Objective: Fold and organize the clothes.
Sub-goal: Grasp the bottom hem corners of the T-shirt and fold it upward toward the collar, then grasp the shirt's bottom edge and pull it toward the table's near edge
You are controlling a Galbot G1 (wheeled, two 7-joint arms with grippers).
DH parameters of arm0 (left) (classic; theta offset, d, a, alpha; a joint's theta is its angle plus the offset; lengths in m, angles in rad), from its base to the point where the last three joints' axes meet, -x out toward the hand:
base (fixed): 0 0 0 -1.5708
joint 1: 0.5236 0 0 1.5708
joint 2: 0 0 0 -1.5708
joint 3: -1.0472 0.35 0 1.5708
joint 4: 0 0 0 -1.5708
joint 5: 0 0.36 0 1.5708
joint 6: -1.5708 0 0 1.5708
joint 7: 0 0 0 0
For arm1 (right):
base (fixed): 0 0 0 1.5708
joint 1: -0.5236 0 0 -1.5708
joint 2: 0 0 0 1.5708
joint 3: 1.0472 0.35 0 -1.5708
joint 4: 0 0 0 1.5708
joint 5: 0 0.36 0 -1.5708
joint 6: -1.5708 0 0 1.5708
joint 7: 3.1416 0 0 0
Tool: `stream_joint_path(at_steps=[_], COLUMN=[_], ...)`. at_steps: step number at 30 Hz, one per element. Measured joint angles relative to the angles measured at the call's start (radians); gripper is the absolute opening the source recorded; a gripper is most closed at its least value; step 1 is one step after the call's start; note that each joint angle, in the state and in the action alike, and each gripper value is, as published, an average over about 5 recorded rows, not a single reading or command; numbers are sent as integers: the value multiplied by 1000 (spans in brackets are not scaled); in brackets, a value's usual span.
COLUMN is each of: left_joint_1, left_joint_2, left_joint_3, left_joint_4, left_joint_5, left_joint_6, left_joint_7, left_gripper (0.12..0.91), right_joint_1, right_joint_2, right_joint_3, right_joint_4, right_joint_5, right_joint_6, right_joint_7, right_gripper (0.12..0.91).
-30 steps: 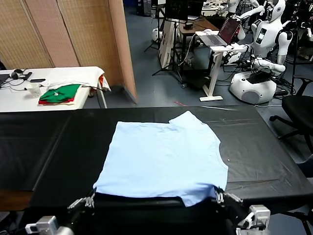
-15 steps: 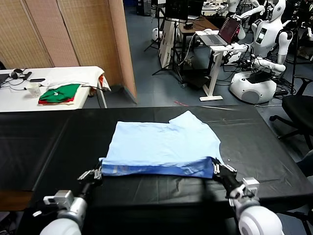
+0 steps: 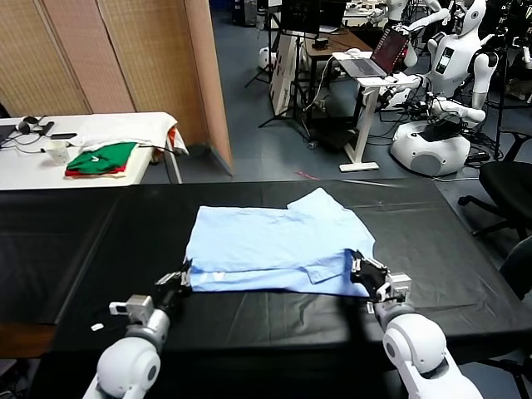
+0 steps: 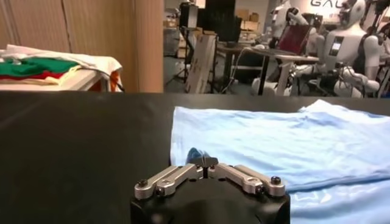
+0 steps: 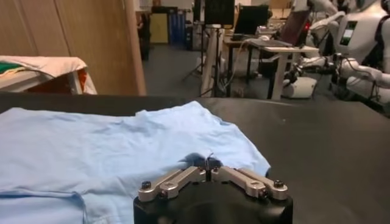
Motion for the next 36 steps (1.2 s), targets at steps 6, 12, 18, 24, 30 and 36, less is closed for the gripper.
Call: stream_joint_path(at_steps=[6, 12, 18, 24, 30, 36], left_joint_1=[-42, -33, 15, 87, 133, 147], left_joint_2=[-3, 2, 11, -2, -16, -23], left_joint_3=[19, 6, -25, -50, -55, -55], left_joint_4=[27, 17, -23, -65, -78, -74], left_joint_5=[1, 0, 2, 0, 4, 9], left_joint_6=[15, 20, 30, 40, 43, 44], left_joint_7=[0, 1, 5, 21, 23, 22], left_gripper=[156, 436, 800, 904, 907, 907], right_joint_1=[-43, -136, -238, -293, -311, -302], right_joint_2=[-19, -50, -80, -89, -89, -88], right_joint_3=[23, 65, 138, 192, 203, 191], right_joint_4=[55, 144, 169, 165, 158, 149], right_joint_5=[8, 5, 22, 52, 59, 52], right_joint_6=[-56, -54, -20, 1, 5, 4], right_joint_7=[-43, -57, -71, -75, -79, -80], right_gripper=[501, 863, 906, 900, 836, 775])
